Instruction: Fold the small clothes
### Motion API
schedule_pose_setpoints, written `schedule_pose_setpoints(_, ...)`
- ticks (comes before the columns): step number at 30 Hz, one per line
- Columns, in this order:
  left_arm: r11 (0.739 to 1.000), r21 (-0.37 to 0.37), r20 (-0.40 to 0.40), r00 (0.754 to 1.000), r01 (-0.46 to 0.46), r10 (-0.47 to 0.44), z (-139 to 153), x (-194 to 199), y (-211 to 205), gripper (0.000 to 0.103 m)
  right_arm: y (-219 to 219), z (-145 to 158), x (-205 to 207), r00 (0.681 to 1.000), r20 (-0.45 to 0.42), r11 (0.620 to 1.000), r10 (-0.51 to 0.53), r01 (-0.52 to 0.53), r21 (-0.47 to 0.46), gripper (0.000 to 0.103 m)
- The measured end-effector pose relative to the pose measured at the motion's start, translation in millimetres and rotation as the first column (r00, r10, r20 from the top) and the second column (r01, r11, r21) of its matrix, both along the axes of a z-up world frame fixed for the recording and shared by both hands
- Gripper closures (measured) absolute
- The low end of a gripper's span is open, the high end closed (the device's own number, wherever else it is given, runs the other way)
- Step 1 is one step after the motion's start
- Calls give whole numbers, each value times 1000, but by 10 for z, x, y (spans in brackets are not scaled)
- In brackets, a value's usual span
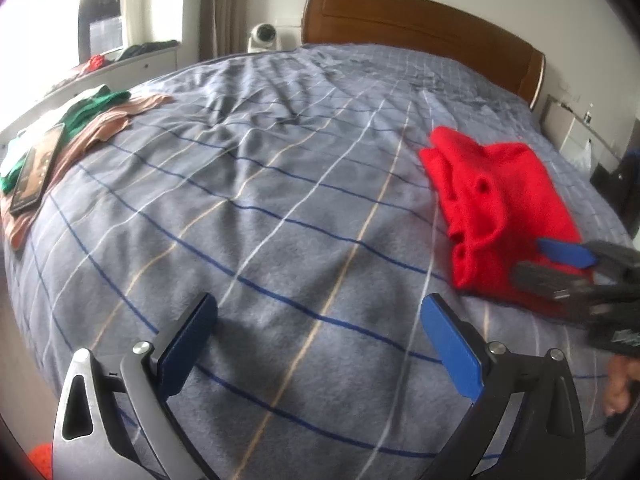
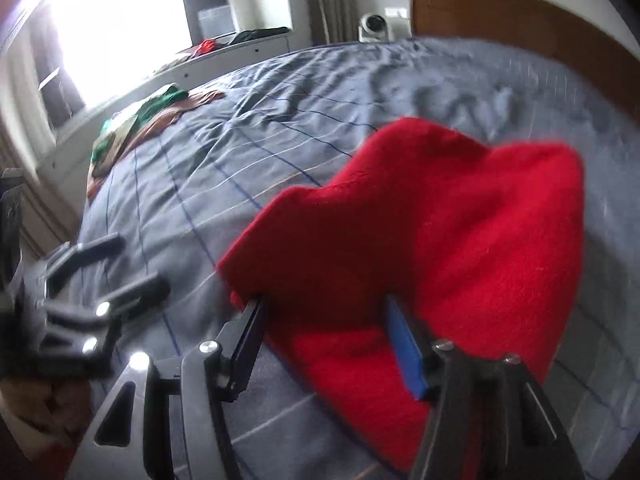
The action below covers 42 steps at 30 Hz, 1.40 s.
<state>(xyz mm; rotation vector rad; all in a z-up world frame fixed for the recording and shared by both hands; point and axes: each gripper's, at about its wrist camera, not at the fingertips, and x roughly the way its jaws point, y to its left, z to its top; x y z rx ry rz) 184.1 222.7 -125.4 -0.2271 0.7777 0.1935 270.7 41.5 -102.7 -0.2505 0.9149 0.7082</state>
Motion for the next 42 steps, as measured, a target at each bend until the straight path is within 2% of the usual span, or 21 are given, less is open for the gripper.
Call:
schedule_pose_setpoints(2, 1000, 0, 3, 1000, 4, -4, -3, -17, 1, 1, -154, 143, -60, 1000, 9, 999, -1, 1, 47, 43)
schedule_pose_setpoints(4, 1000, 4, 7, 1000, 11, -11, 2, -20, -24, 1, -336, 291, -184, 998, 60, 996, -24, 18, 92, 43)
schedule_pose_setpoints(6, 1000, 11, 3, 1000, 25, -25, -11, 2, -75, 1, -478, 311, -237, 995, 89, 994, -55, 47, 98, 42)
schedule_pose_setpoints(7, 999, 15, -4, 1000, 31, -31, -25, 17, -105, 1, -556, 248, -234, 995, 68, 994, -71, 65, 89, 39)
schedule_pose_setpoints(9, 999, 19, -18, 999, 40, -40, -60, 46, -165, 1, -684, -32, -165, 994, -61, 994, -90, 93, 50, 39)
schedule_pose_setpoints(10, 999, 23, -19, 999, 41, -41, -68, 49, -184, 1, -747, -81, -191, 993, -67, 994, -94, 97, 50, 39)
schedule_pose_setpoints(13, 998, 49, -10, 999, 43, -43, -97, 40, -238, 1, -966, 42, -388, 995, -4, 987, -102, 101, 125, 39)
schedule_pose_setpoints(15, 997, 64, -10, 999, 42, -42, -136, 50, -259, 1, -1178, 175, -495, 988, 32, 971, -151, 142, 190, 39)
schedule_pose_setpoints(17, 996, 78, -9, 999, 35, -34, -164, 63, -278, 1, -1469, 281, -587, 966, 101, 950, -237, 210, 230, 32)
schedule_pose_setpoints(19, 996, 89, -6, 1000, 27, -26, -167, 60, -295, 1, -1737, 279, -614, 930, 153, 926, -334, 293, 236, 20)
schedule_pose_setpoints(20, 995, 93, -5, 1000, 23, -23, -171, 65, -302, 1, -1884, 231, -599, 911, 160, 913, -379, 340, 224, 20)
schedule_pose_setpoints(23, 994, 105, -7, 1000, 15, -14, -189, 82, -325, 0, -2220, -4, -571, 870, 119, 870, -478, 450, 203, 20)
schedule_pose_setpoints(26, 992, 127, -6, 1000, 9, -9, -207, 86, -358, 0, -2493, -199, -565, 841, -10, 805, -541, 521, 284, 20)
schedule_pose_setpoints(29, 989, 145, -6, 1000, 5, -5, -219, 97, -386, 0, -2607, -206, -564, 828, -40, 769, -559, 536, 349, 20)
schedule_pose_setpoints(33, 987, 163, -9, 1000, 1, 0, -224, 106, -413, 0, -2554, -190, -526, 826, -33, 775, -563, 541, 326, 20)
schedule_pose_setpoints(42, 986, 166, -10, 1000, 1, 1, -229, 113, -417, 0, -2635, -195, -580, 826, -36, 771, -563, 541, 337, 20)
